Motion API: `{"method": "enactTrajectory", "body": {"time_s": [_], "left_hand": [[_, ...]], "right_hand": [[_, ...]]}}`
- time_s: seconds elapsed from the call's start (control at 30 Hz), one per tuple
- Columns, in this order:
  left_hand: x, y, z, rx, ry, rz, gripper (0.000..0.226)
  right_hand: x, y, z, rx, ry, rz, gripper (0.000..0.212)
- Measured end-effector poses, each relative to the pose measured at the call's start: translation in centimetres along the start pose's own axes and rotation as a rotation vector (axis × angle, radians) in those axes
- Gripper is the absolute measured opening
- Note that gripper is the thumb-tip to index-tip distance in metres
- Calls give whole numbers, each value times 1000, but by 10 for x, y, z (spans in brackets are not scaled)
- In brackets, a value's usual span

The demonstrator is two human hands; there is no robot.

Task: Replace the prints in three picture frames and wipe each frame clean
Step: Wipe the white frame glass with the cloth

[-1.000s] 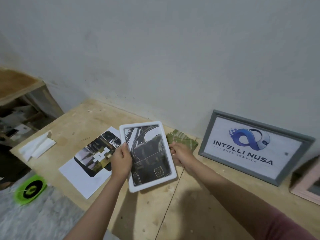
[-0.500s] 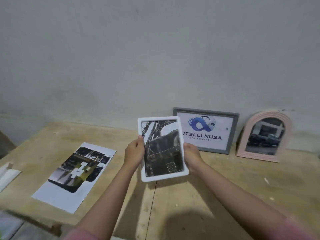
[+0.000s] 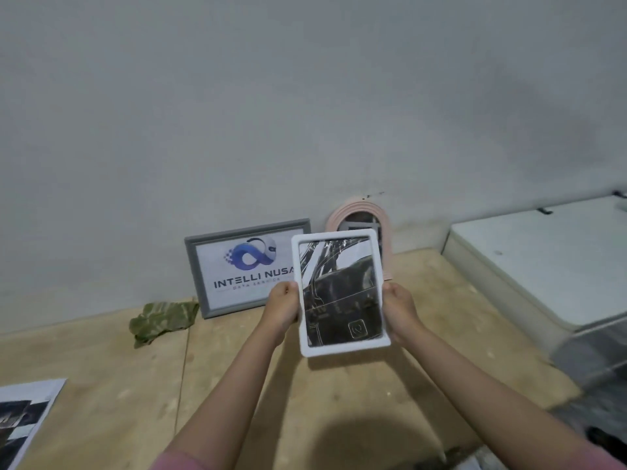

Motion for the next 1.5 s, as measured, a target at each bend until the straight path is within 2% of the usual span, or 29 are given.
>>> {"method": "enactTrajectory", "body": {"time_s": [0.17, 0.37, 0.6, 0.7, 0.83, 1.2, 1.5], "left_hand": [[130, 10, -24, 24, -74, 129, 19], [251, 6, -48, 45, -143, 207, 42], [332, -30, -78, 111, -130, 205, 41], [349, -53, -86, 162, -141, 183, 41], [366, -78, -86, 212, -156, 152, 39], [385, -86, -49, 220, -249, 242, 40], [370, -91, -30, 197, -329, 194, 35]], "right_hand": [[-92, -100, -21, -35, 25, -114, 33], [-174, -175, -16, -91, 103, -207, 27], [-206, -246, -13, -104, 97, -264, 22], [-202, -259, -15, -104, 61, -286, 19], [-194, -275, -15, -199, 68, -322, 16], [-181, -281, -79, -12, 168, -263, 18], [-167, -267, -85, -15, 197, -242, 20]]}}
Point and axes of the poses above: each hand's wrist, its own y-axis away from the middle knuckle, its own x-axis out of the palm, z = x × y, the point moved 9 cm from there along -y, towards the middle knuckle, and after that the axes turned 15 degrees about -z, right-handed, at the moved point
